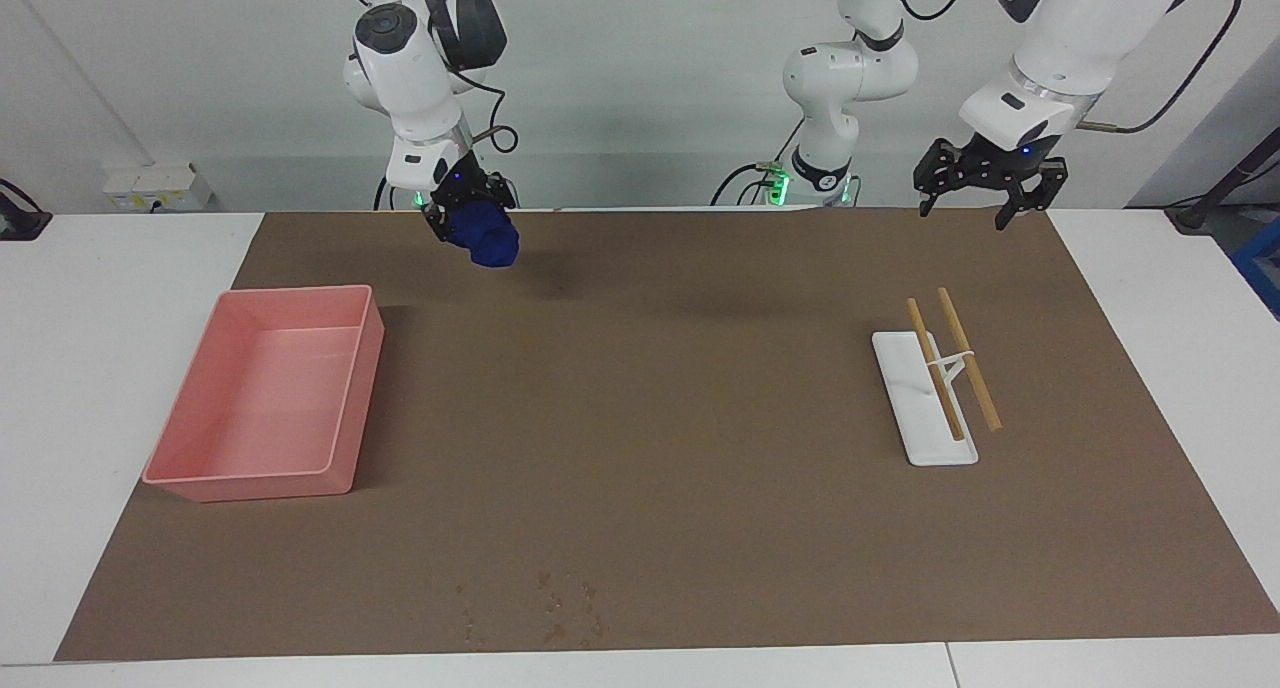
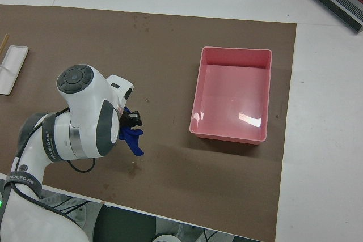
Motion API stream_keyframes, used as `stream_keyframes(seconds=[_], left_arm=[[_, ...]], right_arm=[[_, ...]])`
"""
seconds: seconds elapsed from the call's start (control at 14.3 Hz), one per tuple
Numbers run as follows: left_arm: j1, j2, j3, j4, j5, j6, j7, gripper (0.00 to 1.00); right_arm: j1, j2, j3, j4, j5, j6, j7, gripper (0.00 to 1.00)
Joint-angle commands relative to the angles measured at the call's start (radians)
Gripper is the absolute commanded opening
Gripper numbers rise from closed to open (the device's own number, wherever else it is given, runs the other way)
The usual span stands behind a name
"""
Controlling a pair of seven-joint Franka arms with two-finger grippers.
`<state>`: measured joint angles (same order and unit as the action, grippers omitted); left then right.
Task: Wipe water with towel using both arms
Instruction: 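Carry the towel with the right gripper over the pink bin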
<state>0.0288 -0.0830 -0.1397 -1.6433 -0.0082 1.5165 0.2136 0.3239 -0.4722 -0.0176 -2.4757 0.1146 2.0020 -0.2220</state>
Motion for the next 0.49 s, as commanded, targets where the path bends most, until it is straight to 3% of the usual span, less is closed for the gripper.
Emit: stream_keyframes(seconds=[0.0, 0.42], left_arm=[[-0.01, -0.023, 0.006, -0.023, 0.02, 0.011, 0.007, 1.0], [-0.01, -0.023, 0.006, -0.023, 0.02, 0.01, 0.007, 1.0]], right_arm=[[-0.005, 0.02, 0.002, 0.066, -0.01, -0.038, 0.006, 0.0], [-0.043, 0.141, 0.002, 0.269, -0.01, -0.15, 0.003, 0.0]])
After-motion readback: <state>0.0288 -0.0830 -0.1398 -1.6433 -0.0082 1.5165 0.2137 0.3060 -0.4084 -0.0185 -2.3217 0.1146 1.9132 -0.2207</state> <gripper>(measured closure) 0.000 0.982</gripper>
